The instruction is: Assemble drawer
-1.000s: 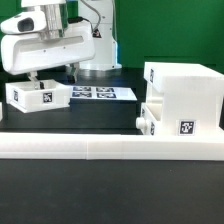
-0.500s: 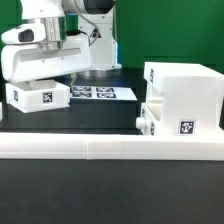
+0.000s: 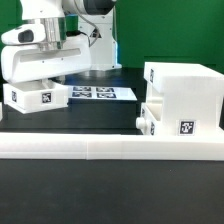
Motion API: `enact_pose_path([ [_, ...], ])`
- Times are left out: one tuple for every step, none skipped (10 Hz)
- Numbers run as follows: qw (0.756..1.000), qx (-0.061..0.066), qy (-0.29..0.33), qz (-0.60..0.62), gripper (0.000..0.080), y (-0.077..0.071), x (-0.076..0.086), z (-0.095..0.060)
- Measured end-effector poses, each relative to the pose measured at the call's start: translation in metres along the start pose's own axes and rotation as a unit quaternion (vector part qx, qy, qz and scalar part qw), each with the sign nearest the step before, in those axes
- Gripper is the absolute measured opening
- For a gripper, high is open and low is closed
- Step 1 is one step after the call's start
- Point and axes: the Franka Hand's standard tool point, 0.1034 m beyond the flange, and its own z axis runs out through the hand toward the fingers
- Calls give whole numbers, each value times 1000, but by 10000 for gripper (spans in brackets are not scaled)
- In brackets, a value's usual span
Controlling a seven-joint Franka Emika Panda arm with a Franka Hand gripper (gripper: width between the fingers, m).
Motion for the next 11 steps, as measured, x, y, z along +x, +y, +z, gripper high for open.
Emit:
enact_pose_path([
  [1000,-2,1,-1,42,1,2,-2],
  [1000,-3,2,3,42,1,4,-3],
  [1000,-5,4,12,42,0,11,-5],
  [1000,-9,8,18,42,-1,22,-9],
  [1000,-6,8,24,42,-4,34,-11],
  [1000,-2,10,22,42,-6,50,-13],
  [1000,-1,12,15,42,-6,64,-15],
  [1000,5,10,9,42,-5,73,-17],
  [1000,11,10,-1,42,-2,89,-21],
  [1000,15,8,-14,42,-1,105,-24],
  [999,15,7,-36,42,-2,117,-27],
])
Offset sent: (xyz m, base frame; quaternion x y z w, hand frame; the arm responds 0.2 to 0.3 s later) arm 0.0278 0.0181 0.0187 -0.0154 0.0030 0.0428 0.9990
